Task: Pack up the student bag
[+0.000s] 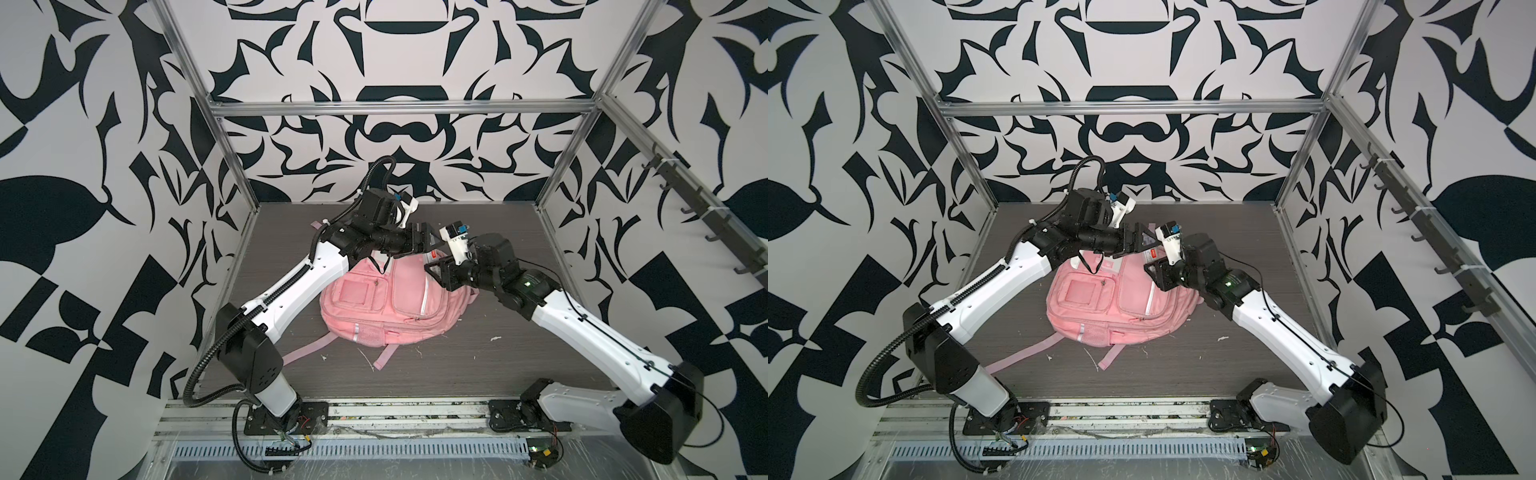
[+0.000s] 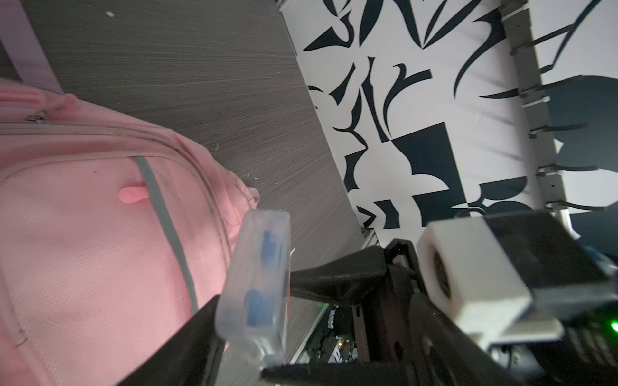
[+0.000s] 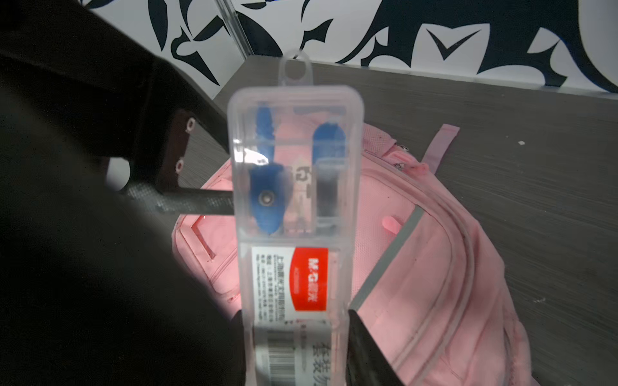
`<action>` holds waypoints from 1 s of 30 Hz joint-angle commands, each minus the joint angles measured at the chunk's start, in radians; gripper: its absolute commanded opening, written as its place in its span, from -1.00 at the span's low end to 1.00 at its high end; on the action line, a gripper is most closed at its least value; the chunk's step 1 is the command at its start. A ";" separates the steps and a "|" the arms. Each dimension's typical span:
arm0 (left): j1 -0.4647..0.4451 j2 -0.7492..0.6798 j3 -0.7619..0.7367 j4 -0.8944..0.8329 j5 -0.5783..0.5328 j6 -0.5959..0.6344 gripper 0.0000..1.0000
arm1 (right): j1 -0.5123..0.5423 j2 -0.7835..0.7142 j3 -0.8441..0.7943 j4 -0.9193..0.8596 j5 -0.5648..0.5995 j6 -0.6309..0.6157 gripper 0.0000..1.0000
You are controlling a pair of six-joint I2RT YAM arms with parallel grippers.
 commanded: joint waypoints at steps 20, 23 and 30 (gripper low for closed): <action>0.076 -0.027 -0.079 0.121 0.106 -0.017 -1.00 | 0.037 0.059 0.118 0.089 -0.161 0.002 -0.26; 0.094 -0.052 -0.098 0.177 0.192 -0.004 -1.00 | 0.029 0.076 0.149 0.052 -0.234 0.027 0.05; 0.130 -0.107 -0.160 0.344 0.484 0.015 -1.00 | -0.113 0.112 0.150 0.135 -0.688 0.207 0.19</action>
